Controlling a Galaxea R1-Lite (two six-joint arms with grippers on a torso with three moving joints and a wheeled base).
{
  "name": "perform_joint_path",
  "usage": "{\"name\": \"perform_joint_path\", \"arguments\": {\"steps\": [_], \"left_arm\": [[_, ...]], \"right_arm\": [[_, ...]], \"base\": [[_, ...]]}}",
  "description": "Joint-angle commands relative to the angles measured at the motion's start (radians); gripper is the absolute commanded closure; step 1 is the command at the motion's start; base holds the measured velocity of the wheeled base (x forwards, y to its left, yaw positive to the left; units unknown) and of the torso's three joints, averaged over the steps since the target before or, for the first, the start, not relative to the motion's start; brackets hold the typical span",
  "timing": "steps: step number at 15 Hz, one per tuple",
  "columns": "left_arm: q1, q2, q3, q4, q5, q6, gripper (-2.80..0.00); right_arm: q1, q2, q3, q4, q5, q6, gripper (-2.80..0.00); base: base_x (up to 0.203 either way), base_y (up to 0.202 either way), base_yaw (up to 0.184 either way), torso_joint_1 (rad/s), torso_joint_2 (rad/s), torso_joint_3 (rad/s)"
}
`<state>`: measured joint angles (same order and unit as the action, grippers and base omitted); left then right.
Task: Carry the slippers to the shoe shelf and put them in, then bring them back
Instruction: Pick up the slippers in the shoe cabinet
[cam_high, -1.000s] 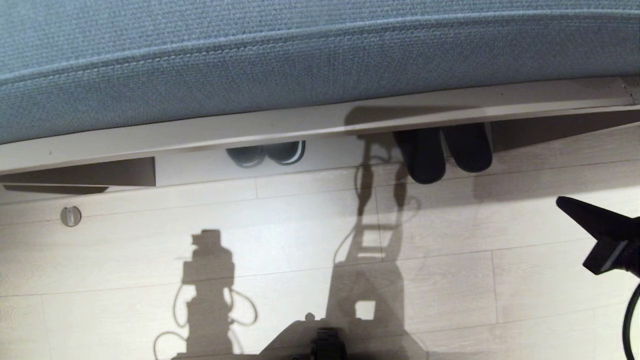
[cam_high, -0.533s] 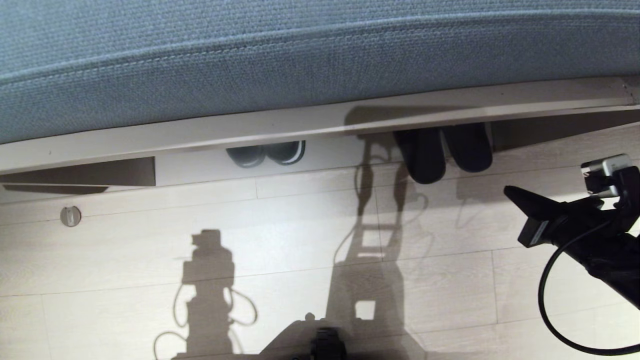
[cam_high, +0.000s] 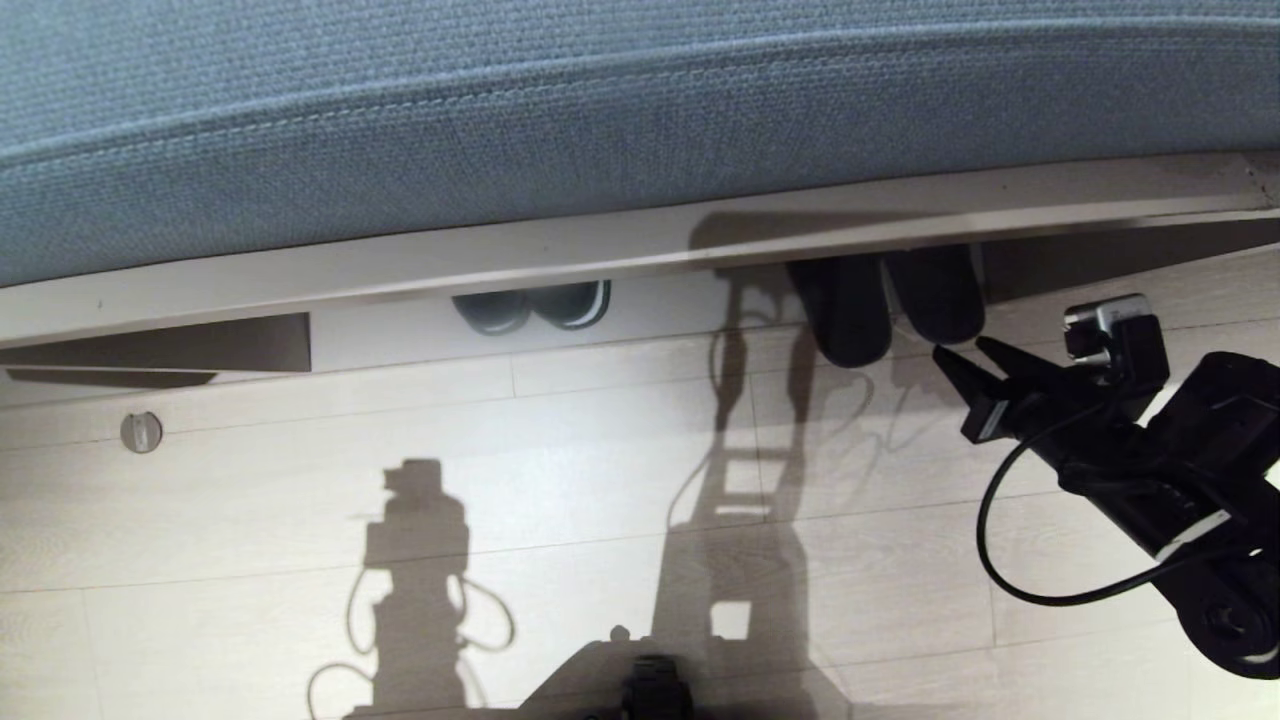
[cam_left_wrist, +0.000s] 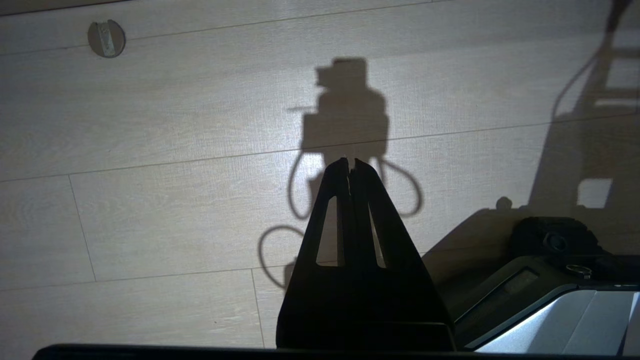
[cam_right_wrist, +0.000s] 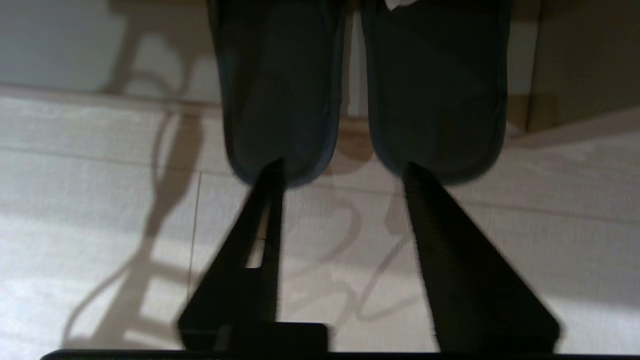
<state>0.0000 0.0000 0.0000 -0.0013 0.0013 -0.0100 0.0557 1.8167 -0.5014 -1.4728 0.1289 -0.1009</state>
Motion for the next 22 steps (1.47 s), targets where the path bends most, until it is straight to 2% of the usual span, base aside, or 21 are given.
{"name": "perform_joint_path", "arguments": {"steps": [1,13,22], "left_arm": [[0.000,0.000,0.000,0.000,0.000,-0.001,0.00],[0.000,0.000,0.000,0.000,0.000,0.005,0.00],[0.000,0.000,0.000,0.000,0.000,0.005,0.00]], "right_arm": [[0.000,0.053,-0.044,-0.010,0.001,-0.002,-2.80],[0.009,0.299,-0.528,-0.015,0.010,-0.044,-2.80],[0.051,0.420,-0.773,-0.006,0.003,-0.051,-2.80]], "base": [[0.000,0.000,0.000,0.000,0.00,0.000],[0.000,0.000,0.000,0.000,0.00,0.000],[0.000,0.000,0.000,0.000,0.00,0.000]]}}
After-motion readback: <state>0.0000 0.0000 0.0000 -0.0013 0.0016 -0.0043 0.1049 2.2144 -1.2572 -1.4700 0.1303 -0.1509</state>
